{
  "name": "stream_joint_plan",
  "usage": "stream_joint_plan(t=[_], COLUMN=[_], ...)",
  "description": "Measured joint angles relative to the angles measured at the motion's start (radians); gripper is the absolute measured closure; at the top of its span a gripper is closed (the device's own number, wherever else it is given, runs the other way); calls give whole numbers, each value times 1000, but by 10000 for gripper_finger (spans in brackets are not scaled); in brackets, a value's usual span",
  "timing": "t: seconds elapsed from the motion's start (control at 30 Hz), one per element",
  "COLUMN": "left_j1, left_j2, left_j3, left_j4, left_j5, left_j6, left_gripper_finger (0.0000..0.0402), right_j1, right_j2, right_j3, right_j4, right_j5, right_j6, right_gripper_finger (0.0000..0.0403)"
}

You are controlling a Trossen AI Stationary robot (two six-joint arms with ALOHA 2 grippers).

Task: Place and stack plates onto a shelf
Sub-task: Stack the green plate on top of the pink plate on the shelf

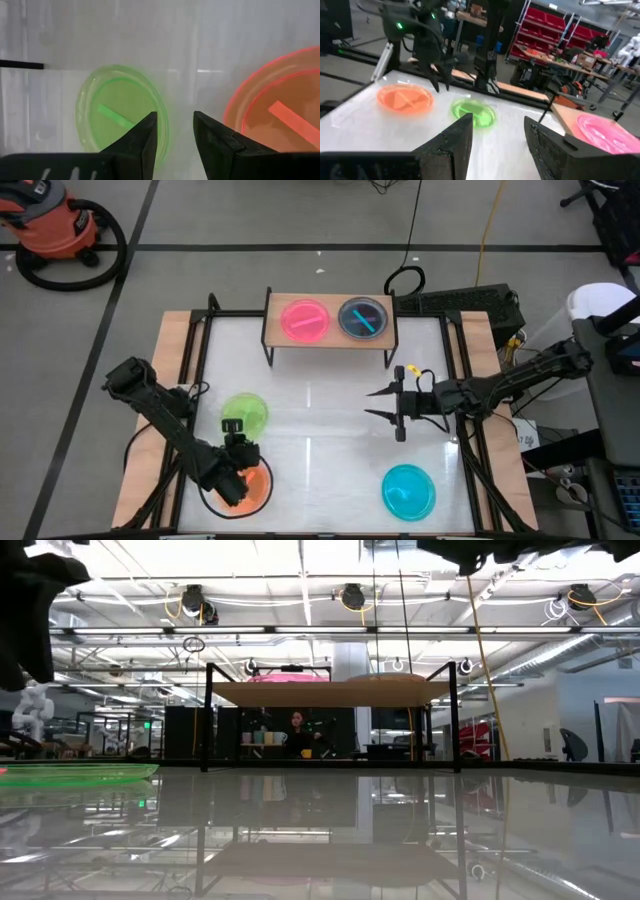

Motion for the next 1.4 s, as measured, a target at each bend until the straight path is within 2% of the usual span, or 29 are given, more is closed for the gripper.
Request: stream_joint_plan(t=[0.3, 0.43, 0.7, 1.17, 1.4], left_j1=[-68, -71, -62, -29, -30], left_j2=[0, 0, 0, -2, -4], left_j3=[-98, -140, -229, -343, -353], left_j4=[70, 148, 226, 283, 293], left_j5=[-31, -29, -26, -12, -16], left_j6=[-156, -156, -145, -180, -169], left_gripper_finger=[270, 270, 270, 270, 273], right_j1=[14, 14, 14, 14, 14], right_j2=[-61, -83, -86, -86, -86], right_j3=[-42, -64, -67, -67, -67], right_j4=[-6, -4, -4, -4, -4], right_j5=[5, 56, 57, 56, 56], right_j6=[29, 32, 41, 42, 61], right_gripper_finger=[243, 243, 243, 243, 243])
